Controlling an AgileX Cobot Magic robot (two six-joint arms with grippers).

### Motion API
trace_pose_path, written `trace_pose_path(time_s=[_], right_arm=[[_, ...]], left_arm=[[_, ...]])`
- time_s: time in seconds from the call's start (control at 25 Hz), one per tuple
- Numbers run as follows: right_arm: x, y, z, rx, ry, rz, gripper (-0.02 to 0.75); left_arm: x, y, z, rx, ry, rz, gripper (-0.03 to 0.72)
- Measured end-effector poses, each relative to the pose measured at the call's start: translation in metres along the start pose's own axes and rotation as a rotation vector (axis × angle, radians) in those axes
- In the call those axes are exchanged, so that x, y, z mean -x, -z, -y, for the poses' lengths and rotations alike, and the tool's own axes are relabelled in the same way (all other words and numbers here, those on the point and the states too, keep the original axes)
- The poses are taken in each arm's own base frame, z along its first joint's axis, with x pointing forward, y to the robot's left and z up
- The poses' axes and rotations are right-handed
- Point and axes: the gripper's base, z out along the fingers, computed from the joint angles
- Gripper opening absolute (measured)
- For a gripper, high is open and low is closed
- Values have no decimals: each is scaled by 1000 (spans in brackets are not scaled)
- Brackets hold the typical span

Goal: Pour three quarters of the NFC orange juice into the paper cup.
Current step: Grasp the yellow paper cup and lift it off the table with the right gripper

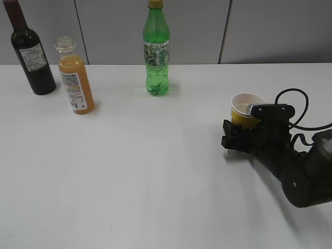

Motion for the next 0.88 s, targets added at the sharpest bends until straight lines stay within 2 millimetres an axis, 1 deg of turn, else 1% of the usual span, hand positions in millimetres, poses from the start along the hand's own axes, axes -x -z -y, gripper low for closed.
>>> trace_pose_path(time_s=[0.36, 0.72, 0.88], right_arm=[[0, 0, 0, -3, 36, -1, 455], [0, 0, 0, -2, 41, -2, 454], [-1, 7, -1, 19, 54, -19, 452]], left_arm=[[0, 0, 0, 0, 0, 0, 425], [0, 0, 0, 0, 0, 0, 425], [0, 0, 0, 0, 0, 0, 425]])
